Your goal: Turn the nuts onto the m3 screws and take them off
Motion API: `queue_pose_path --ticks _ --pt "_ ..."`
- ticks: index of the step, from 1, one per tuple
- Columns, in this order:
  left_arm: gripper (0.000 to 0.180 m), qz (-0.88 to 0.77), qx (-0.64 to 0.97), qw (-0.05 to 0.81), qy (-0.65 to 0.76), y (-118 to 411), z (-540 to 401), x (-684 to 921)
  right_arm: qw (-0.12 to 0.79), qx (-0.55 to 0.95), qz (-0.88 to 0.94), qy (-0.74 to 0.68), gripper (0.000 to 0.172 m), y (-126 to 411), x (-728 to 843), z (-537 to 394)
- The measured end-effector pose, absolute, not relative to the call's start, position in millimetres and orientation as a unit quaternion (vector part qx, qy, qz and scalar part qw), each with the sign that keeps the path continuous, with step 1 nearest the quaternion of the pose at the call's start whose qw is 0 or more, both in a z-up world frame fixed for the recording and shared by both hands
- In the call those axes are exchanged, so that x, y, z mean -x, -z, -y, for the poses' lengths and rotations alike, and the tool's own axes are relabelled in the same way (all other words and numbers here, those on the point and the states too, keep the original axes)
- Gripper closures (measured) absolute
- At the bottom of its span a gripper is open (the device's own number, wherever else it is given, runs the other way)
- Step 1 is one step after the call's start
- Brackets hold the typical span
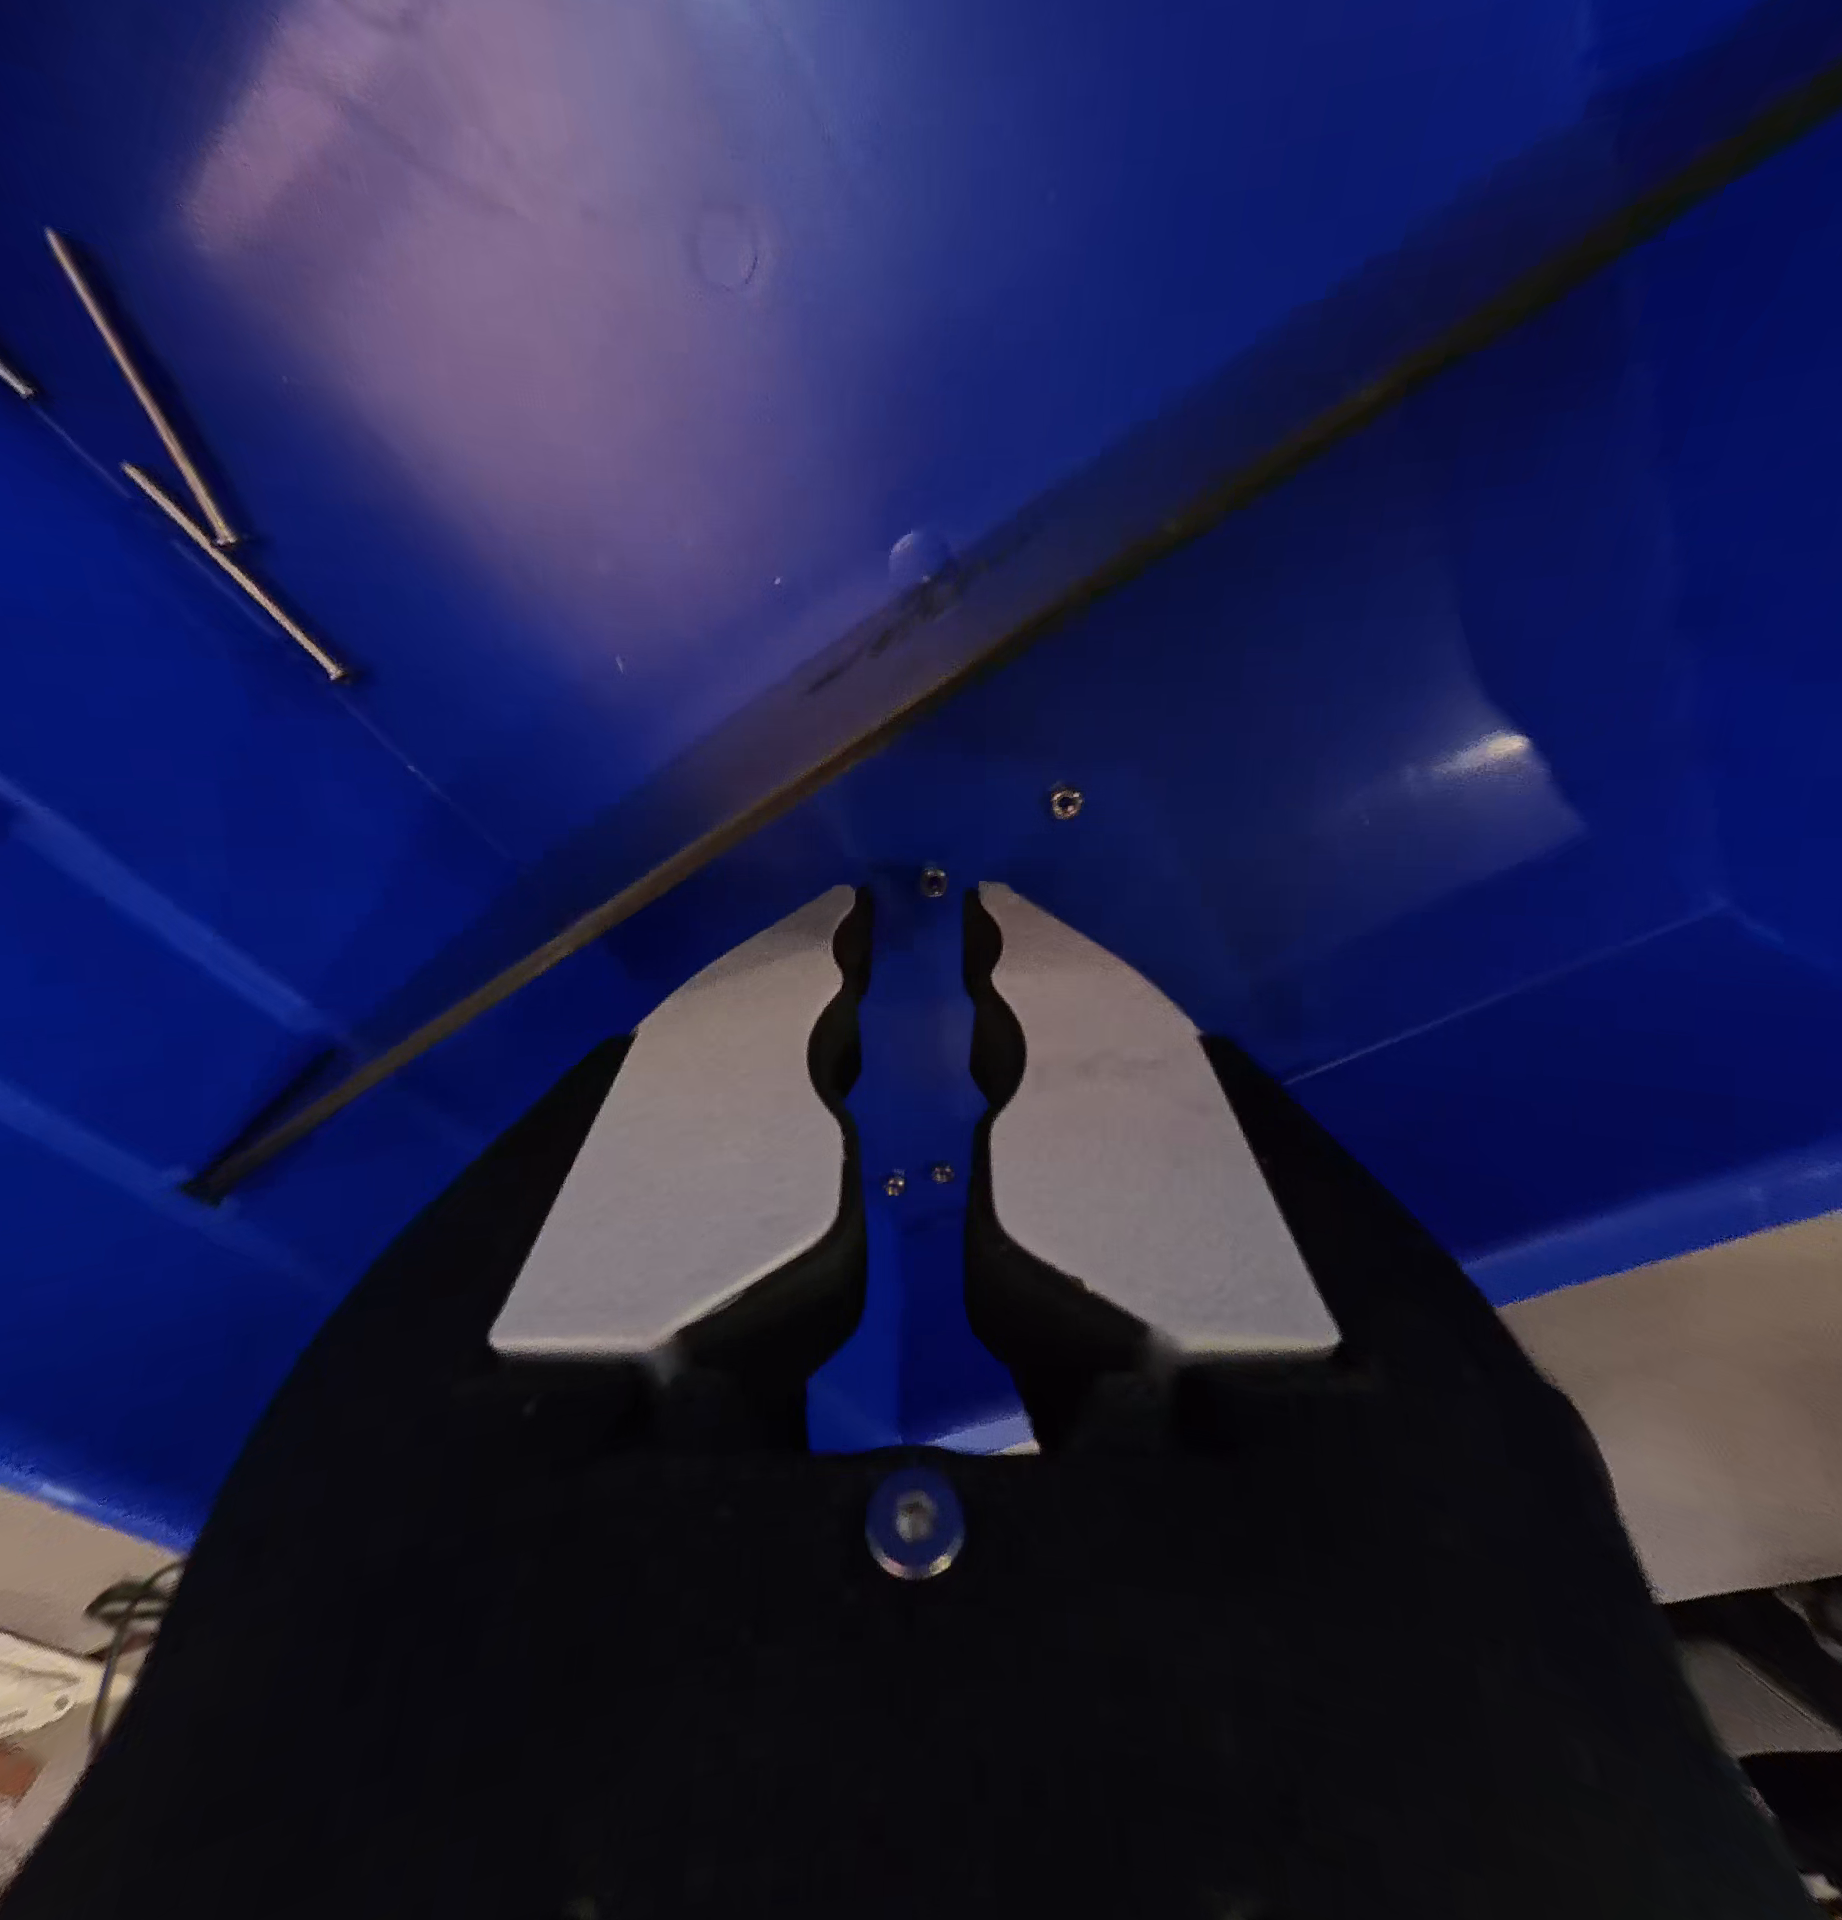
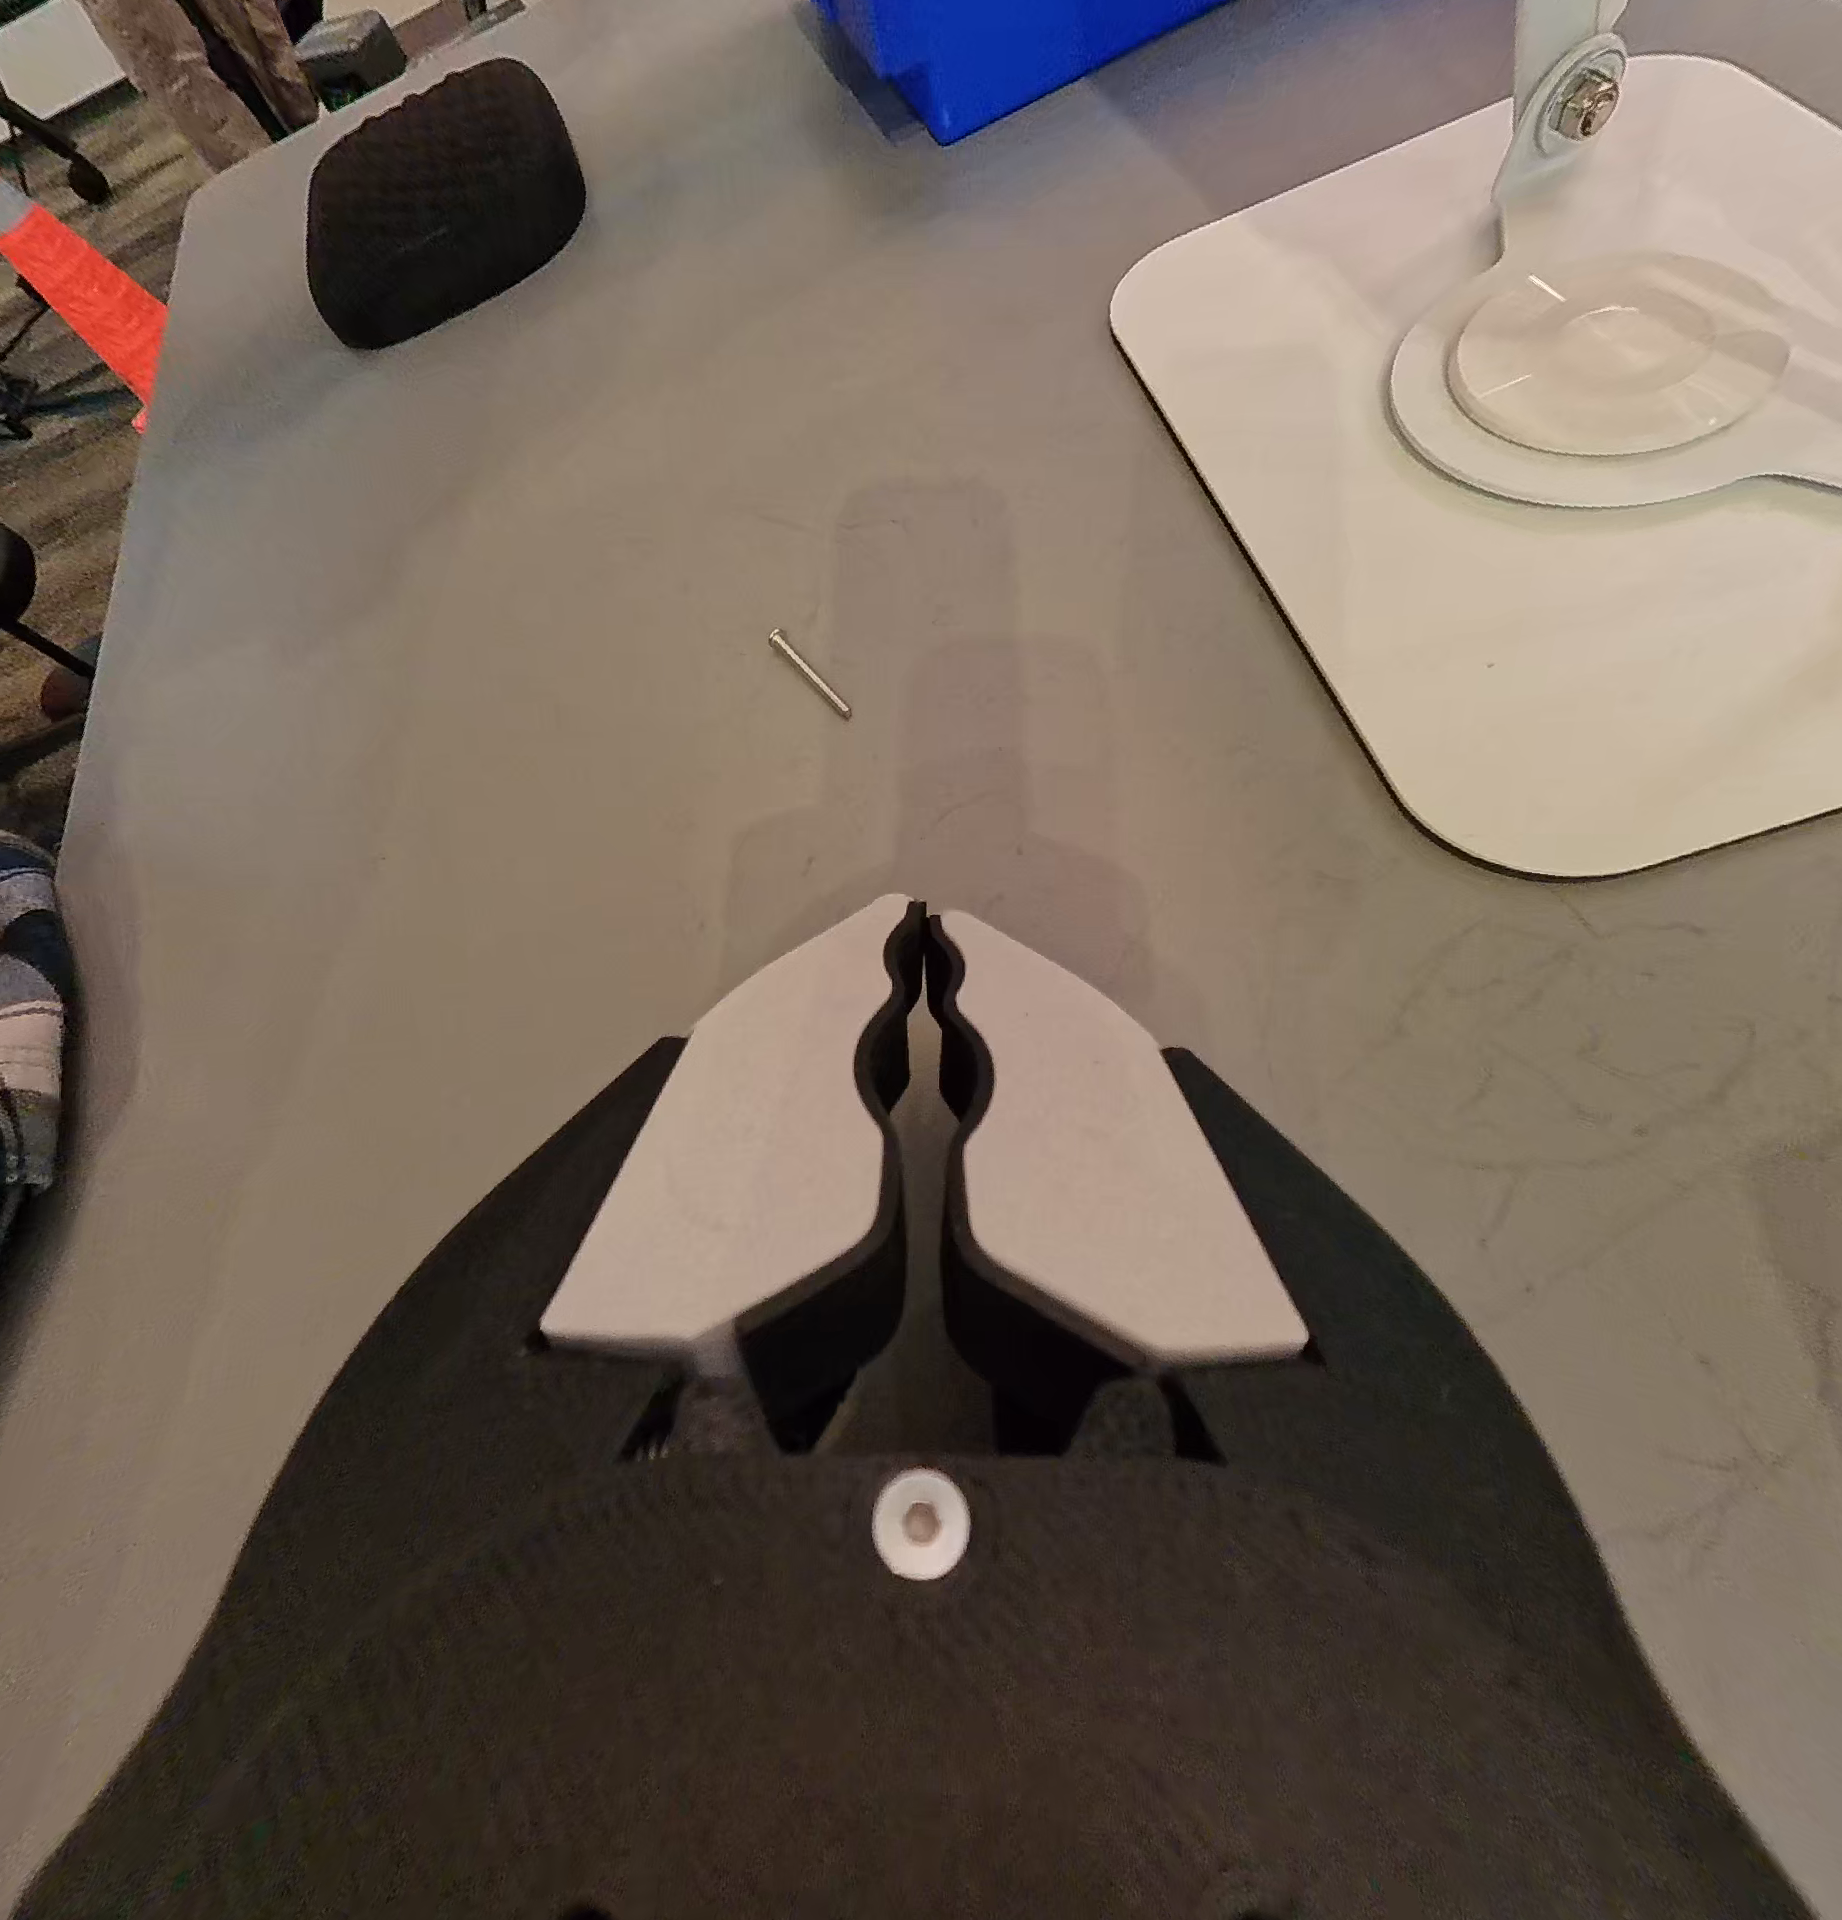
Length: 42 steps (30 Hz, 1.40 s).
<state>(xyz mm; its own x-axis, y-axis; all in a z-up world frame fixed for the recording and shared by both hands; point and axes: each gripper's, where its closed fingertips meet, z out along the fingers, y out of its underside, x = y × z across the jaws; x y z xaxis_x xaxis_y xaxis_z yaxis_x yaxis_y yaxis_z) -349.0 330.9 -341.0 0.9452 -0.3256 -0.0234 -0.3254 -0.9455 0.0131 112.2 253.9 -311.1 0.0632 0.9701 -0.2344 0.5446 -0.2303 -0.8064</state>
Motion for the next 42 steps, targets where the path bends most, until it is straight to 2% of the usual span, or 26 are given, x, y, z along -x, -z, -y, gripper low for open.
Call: queue_pose_path --ticks 9,12,28,42 --pt "0.168 0.151 -0.989 0.006 0.000 348 -332 347 0.269 0.677 0.559 -0.395 0.172 311 -113 -254" --pt "0.175 0.148 -0.989 0.008 -0.002 348 -332 347 0.269 0.677 0.559 -0.395 0.172 311 -113 -254" --pt "0.175 0.150 -0.989 0.007 -0.001 346 -330 346 0.267 0.678 0.560 -0.394 0.172 312 -113 -254" --pt "0.175 0.172 -0.985 -0.020 -0.016 299 -310 321 0.264 0.679 0.561 -0.393 0.172 313 -113 -254"
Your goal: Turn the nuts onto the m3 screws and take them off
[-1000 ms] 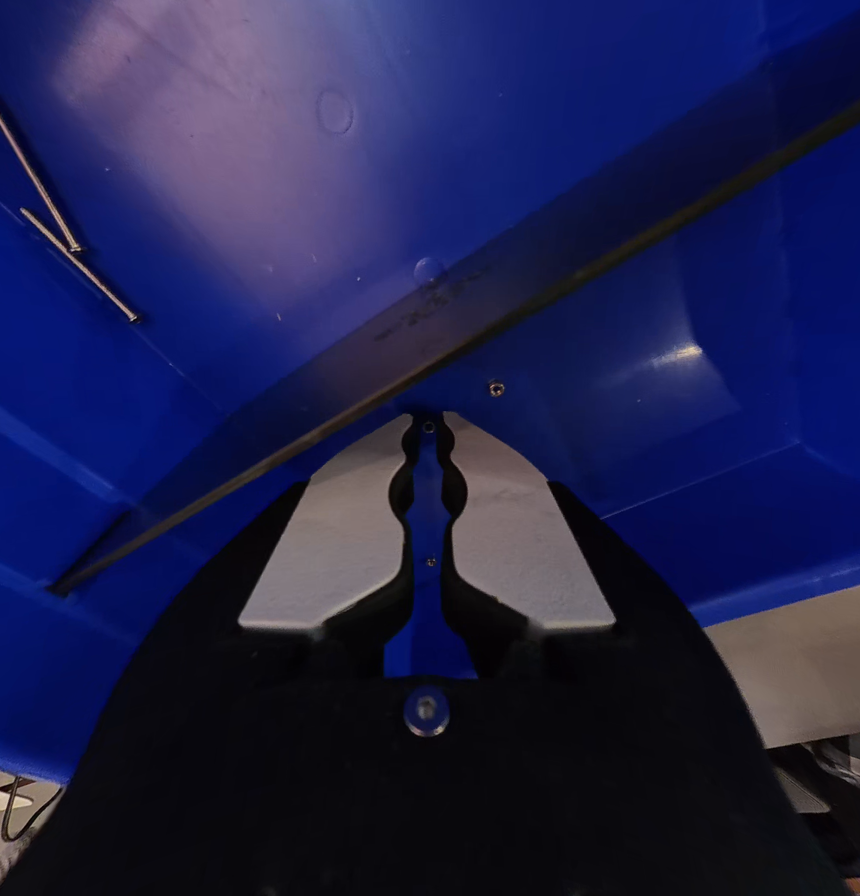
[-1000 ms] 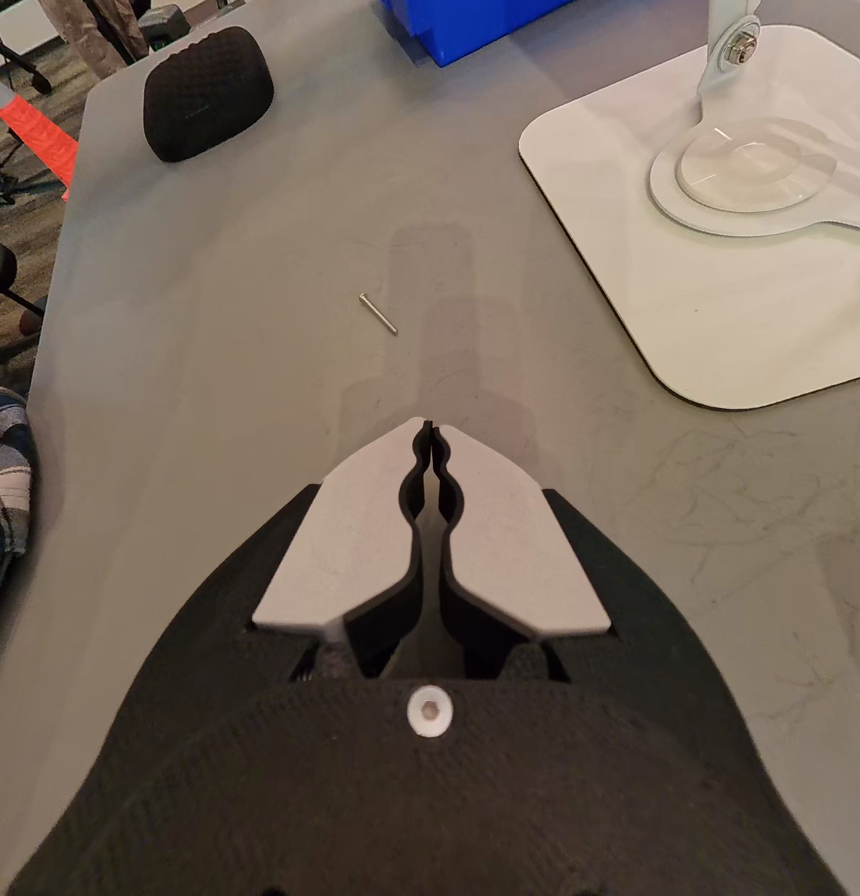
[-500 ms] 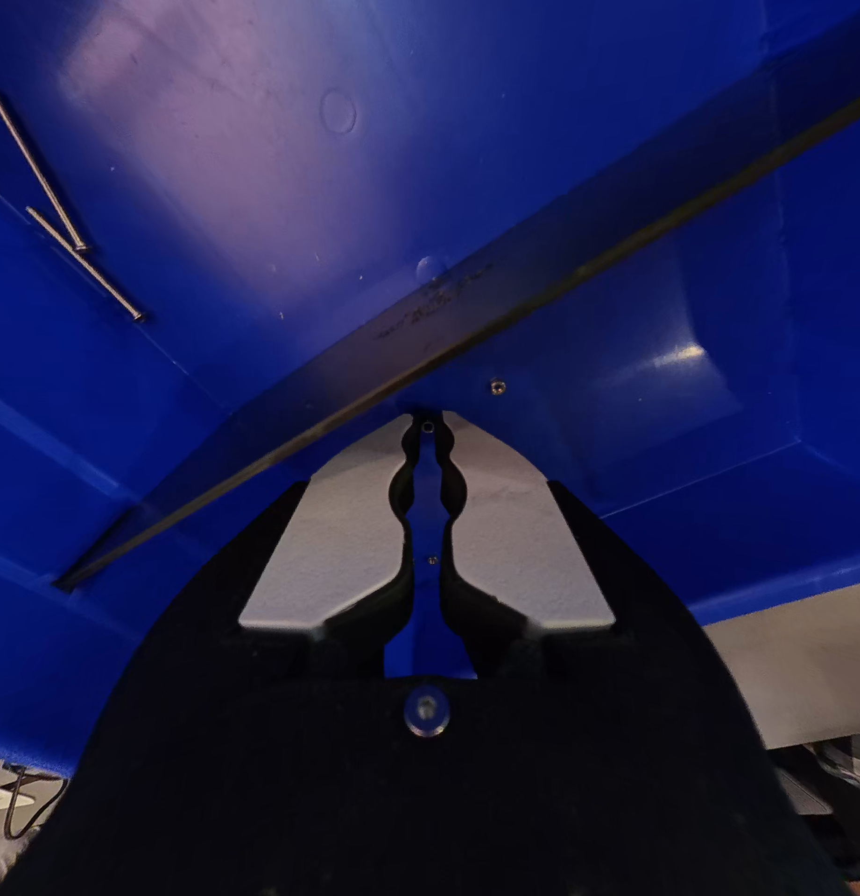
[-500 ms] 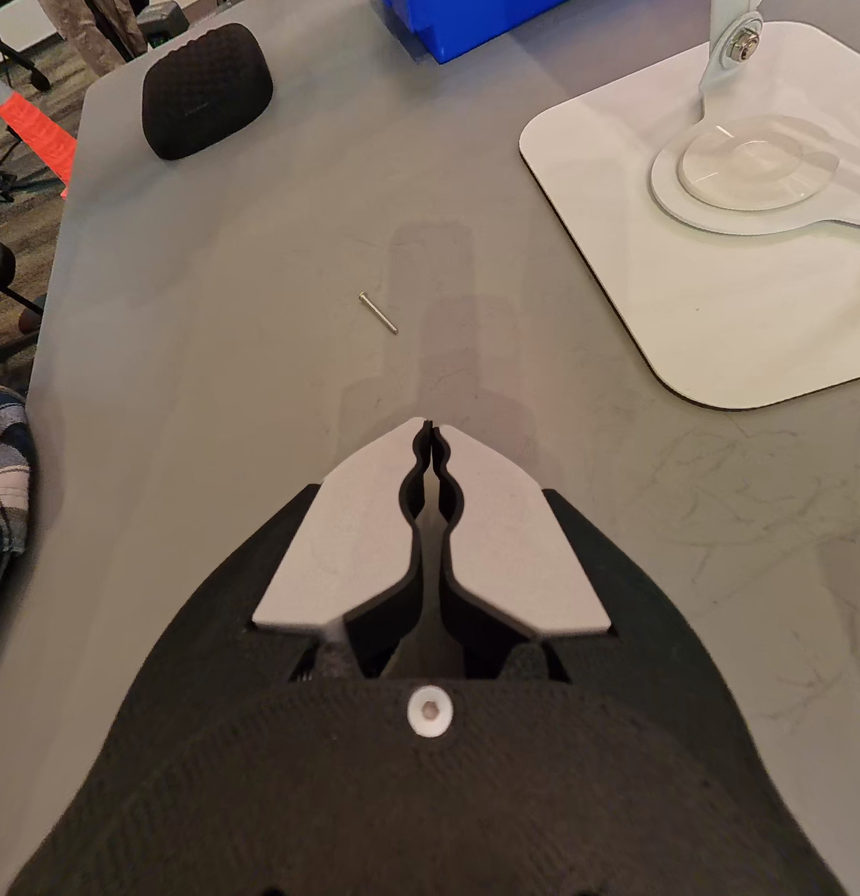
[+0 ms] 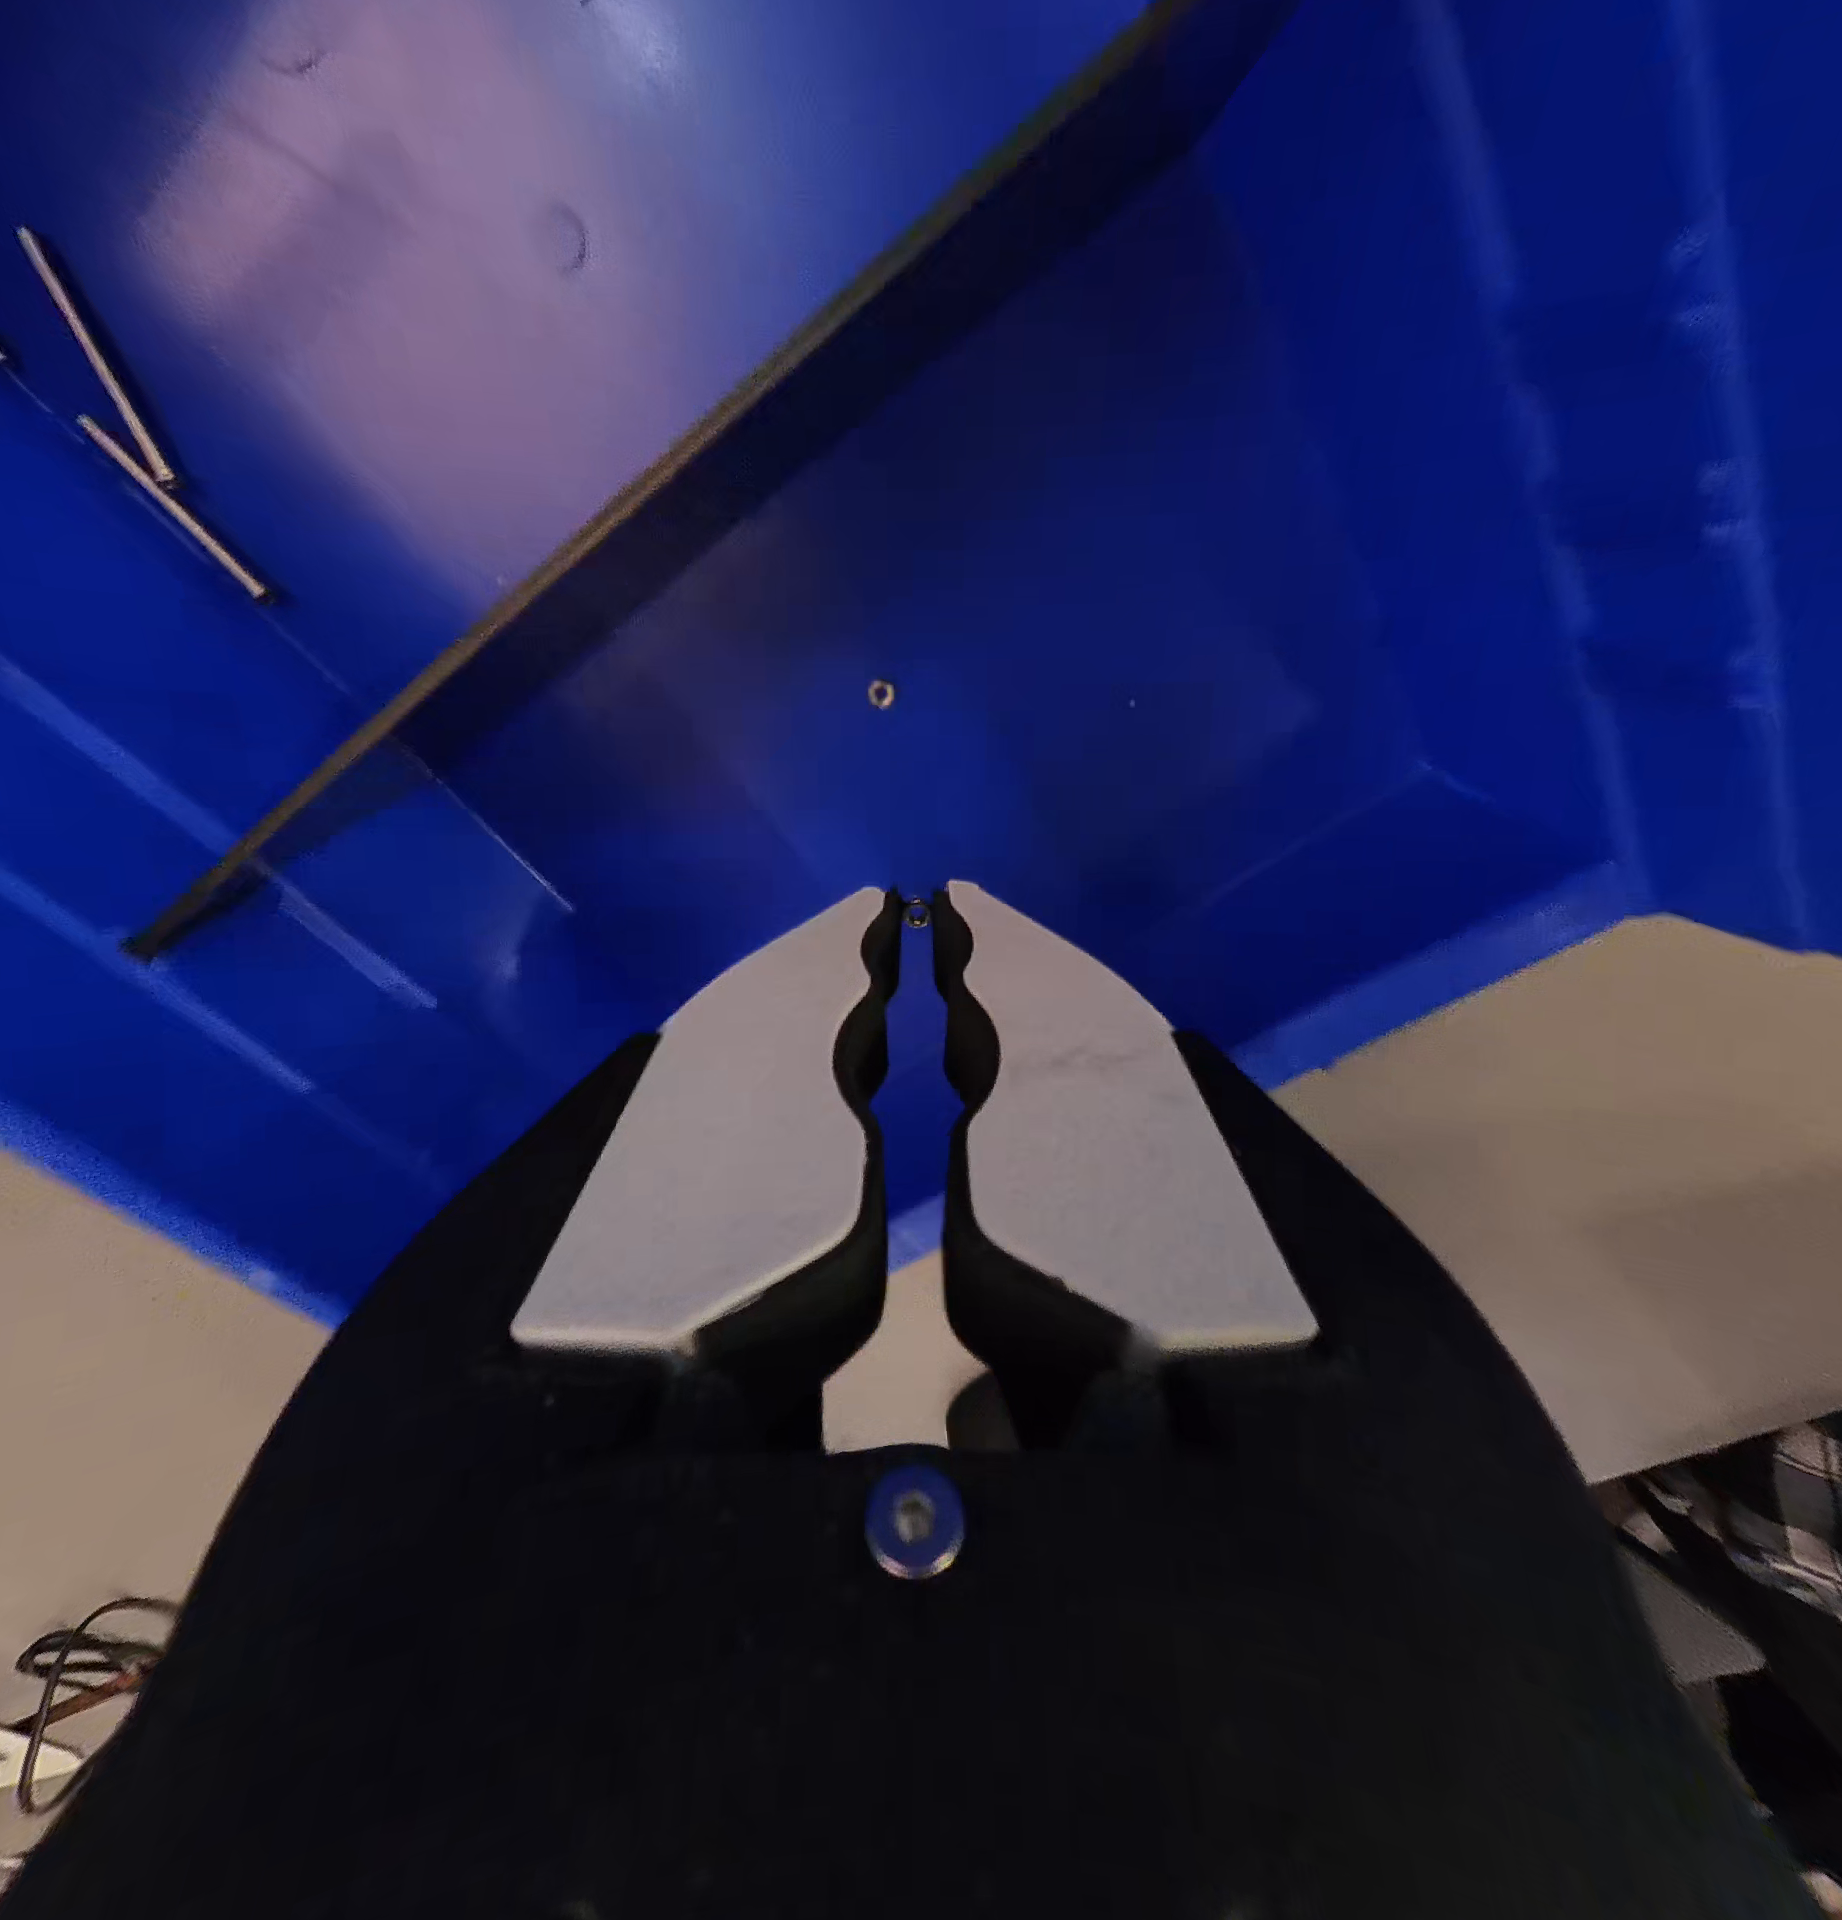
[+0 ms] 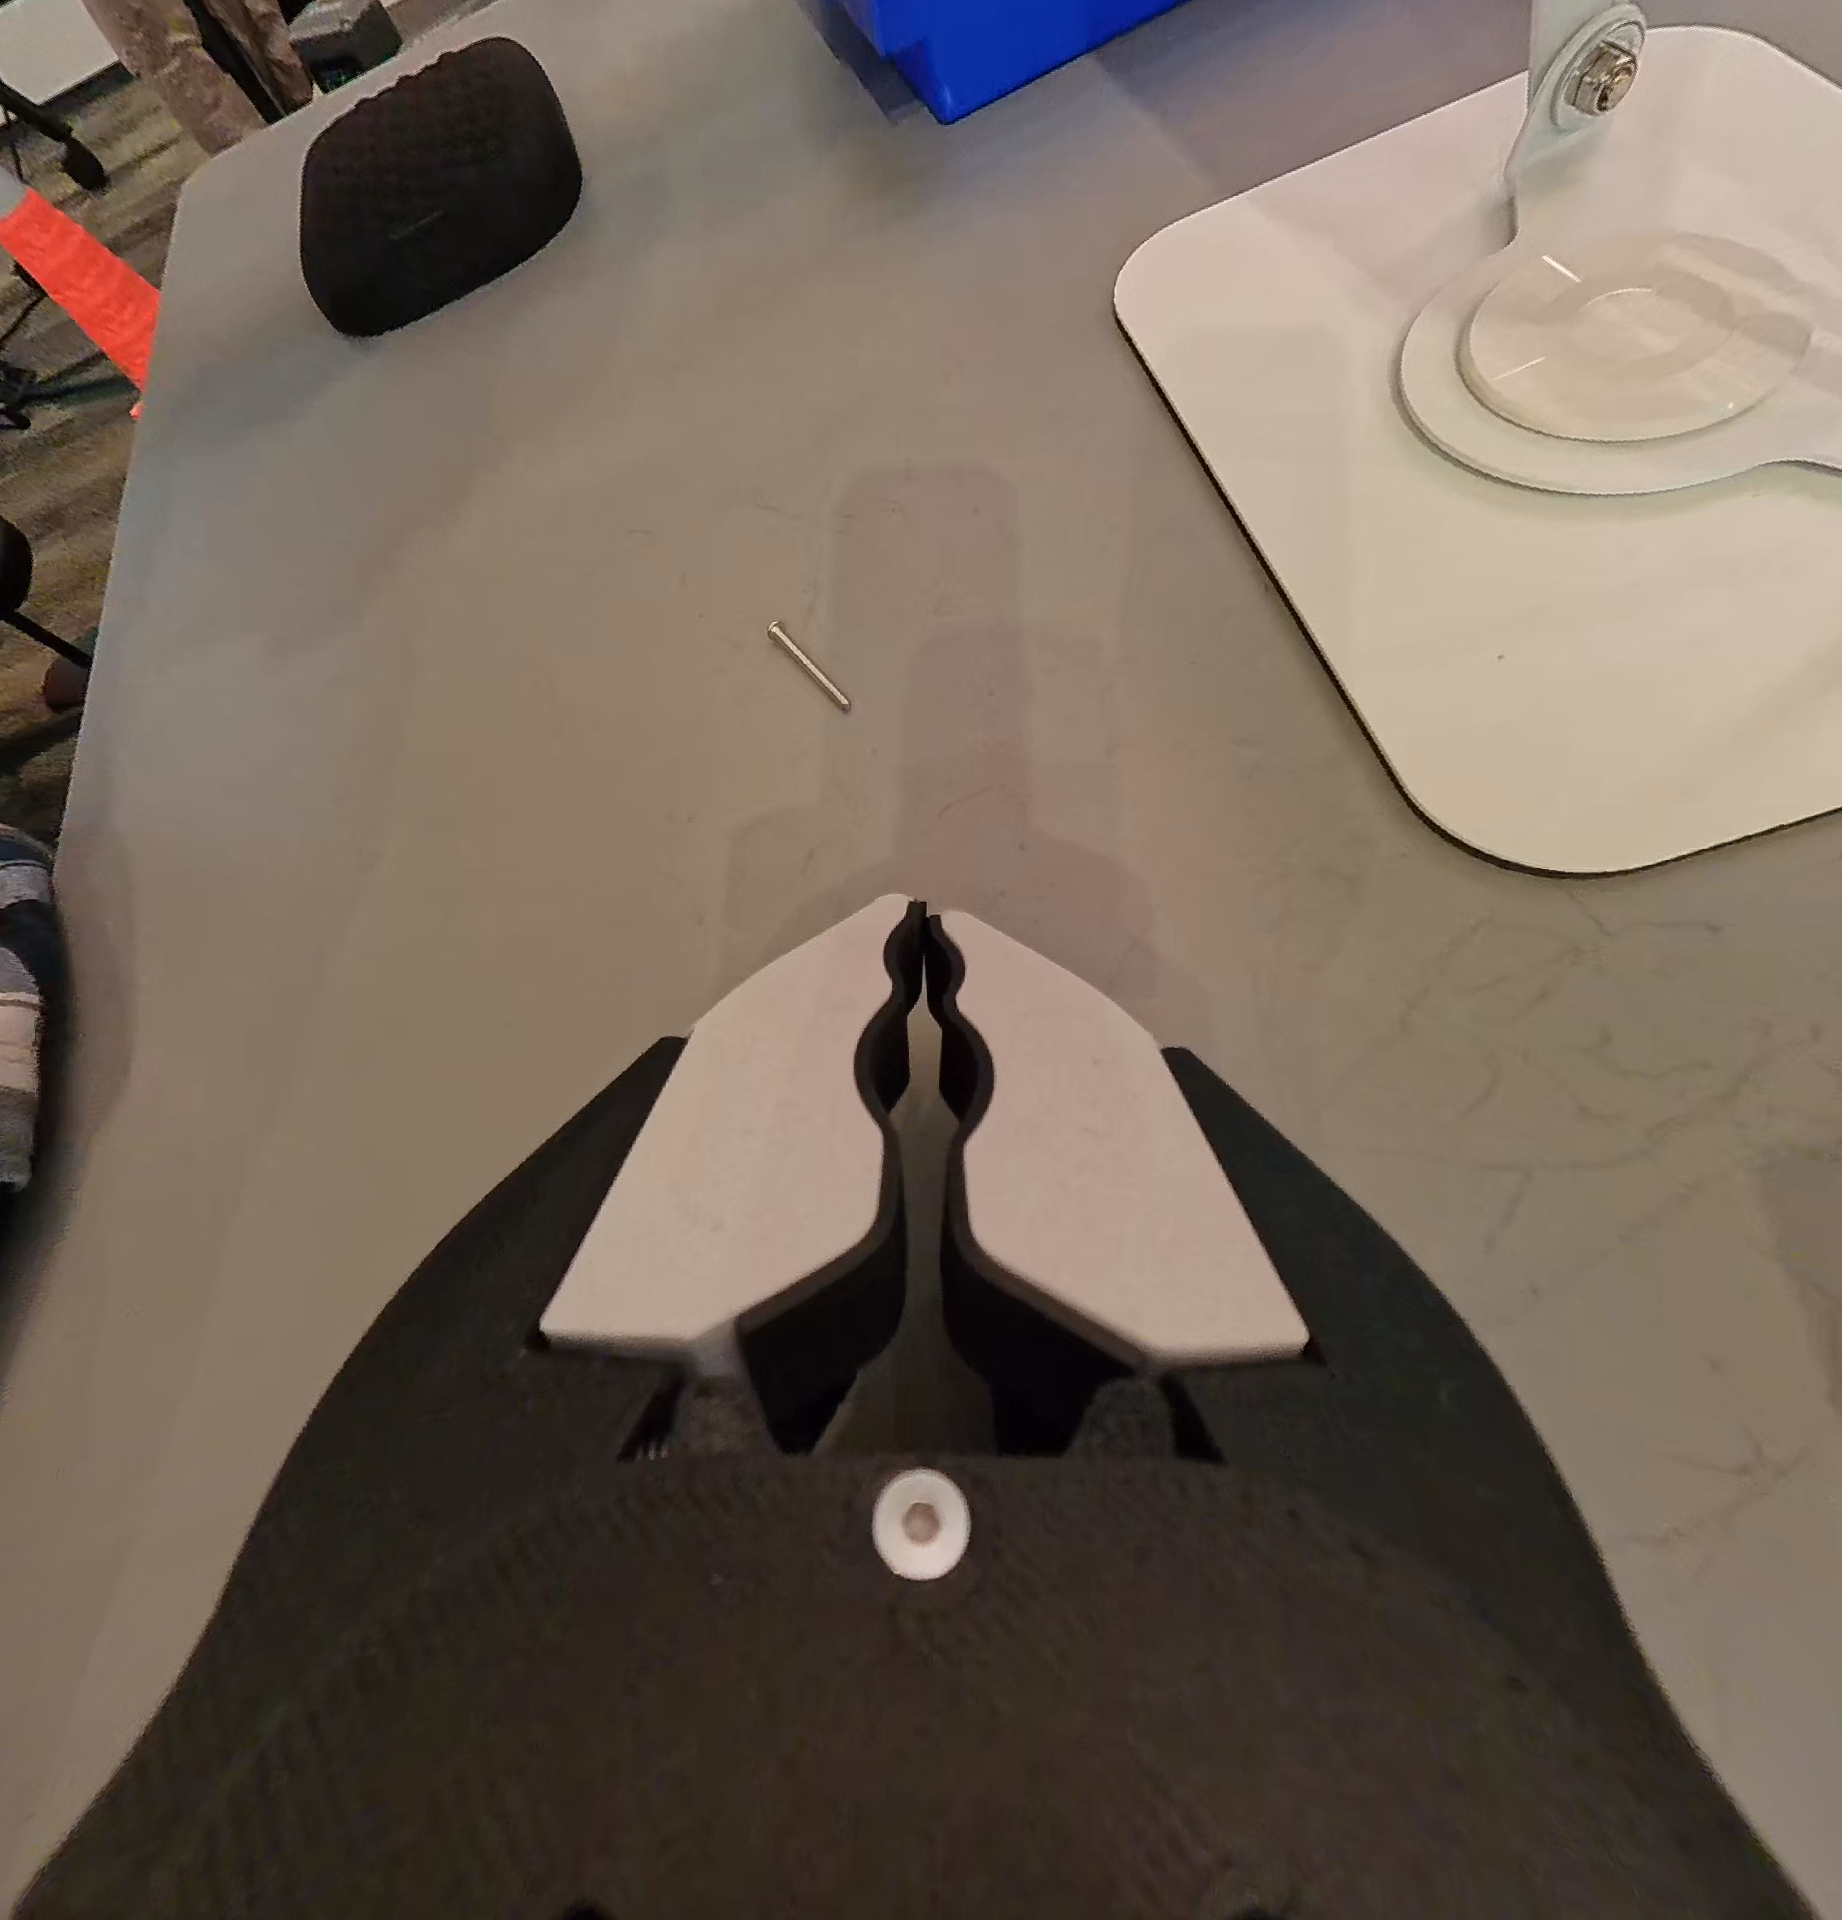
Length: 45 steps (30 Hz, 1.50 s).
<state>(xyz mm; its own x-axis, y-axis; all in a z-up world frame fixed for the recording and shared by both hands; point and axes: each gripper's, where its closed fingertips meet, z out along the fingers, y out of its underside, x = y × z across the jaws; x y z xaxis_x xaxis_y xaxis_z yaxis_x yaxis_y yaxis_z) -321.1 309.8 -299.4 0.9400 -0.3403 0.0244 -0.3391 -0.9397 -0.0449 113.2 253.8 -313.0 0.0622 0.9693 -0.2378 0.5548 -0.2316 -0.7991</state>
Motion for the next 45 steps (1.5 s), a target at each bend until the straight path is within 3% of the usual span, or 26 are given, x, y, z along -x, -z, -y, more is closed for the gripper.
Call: queue_pose_path --ticks 13,33,38,43,45 --pt "0.175 -0.244 0.967 0.066 0.027 247 -237 237 0.266 0.679 0.566 -0.385 0.172 315 -112 -253" --pt "0.176 -0.520 0.849 0.034 0.084 345 -188 -44 0.264 0.678 0.568 -0.383 0.172 316 -111 -253" --pt "0.176 -0.521 0.848 0.041 0.089 345 -193 -53 0.263 0.678 0.570 -0.381 0.172 317 -110 -253" --pt "0.156 -0.519 0.850 0.052 0.080 341 -196 -51 0.262 0.678 0.571 -0.381 0.172 318 -110 -253" --pt "0.157 -0.524 0.845 0.084 0.057 333 -204 -45 0.261 0.678 0.571 -0.382 0.172 318 -110 -253"
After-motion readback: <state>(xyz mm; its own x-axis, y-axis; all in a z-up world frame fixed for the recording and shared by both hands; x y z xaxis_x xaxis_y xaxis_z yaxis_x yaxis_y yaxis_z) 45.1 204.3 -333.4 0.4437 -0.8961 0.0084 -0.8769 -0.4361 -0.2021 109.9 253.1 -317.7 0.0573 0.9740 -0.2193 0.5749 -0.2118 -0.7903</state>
